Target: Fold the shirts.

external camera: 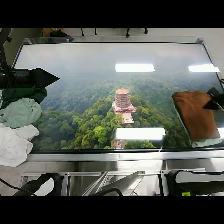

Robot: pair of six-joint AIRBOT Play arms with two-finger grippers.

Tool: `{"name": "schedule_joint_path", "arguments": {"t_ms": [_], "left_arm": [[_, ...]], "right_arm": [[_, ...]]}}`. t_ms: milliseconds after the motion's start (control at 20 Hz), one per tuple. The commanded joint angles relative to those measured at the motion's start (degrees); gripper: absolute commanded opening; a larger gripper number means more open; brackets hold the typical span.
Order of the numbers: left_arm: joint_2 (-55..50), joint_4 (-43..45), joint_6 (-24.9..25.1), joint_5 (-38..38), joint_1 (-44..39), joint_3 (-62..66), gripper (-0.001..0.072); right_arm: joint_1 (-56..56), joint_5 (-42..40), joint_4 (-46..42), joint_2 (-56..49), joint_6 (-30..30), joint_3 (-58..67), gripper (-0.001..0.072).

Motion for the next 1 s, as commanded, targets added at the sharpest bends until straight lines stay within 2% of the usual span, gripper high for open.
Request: {"name": "schedule_joint_path", "arguments": {"t_ms": [0, 200, 350, 600, 950], "left_arm": [[4.3, -0.5, 0.2, 0.0, -2.4, -4.6, 0.0014], [17.1, -0.1, -1.3, 3.1, -7.9, -24.4, 0.0014], [25.0, -0.1, -3.3, 6.9, -10.7, -37.4, 0.0014], [31.9, -0.1, -3.6, 9.1, -11.0, -45.2, 0.0015], [35.1, -0.2, -3.6, 9.7, -11.0, -46.1, 0.0015]], "right_arm": [[13.0, -6.6, 5.7, 5.0, -5.7, -6.2, 0.0012], [30.4, -15.6, 5.7, 16.8, -6.6, -29.5, 0.0013], [38.5, -21.7, 6.6, 20.6, -6.6, -40.4, 0.0013], [40.9, -20.9, 8.5, 19.8, -6.6, -41.6, 0.0013], [40.9, -20.9, 8.5, 19.8, -6.6, -41.6, 0.0013]]}}
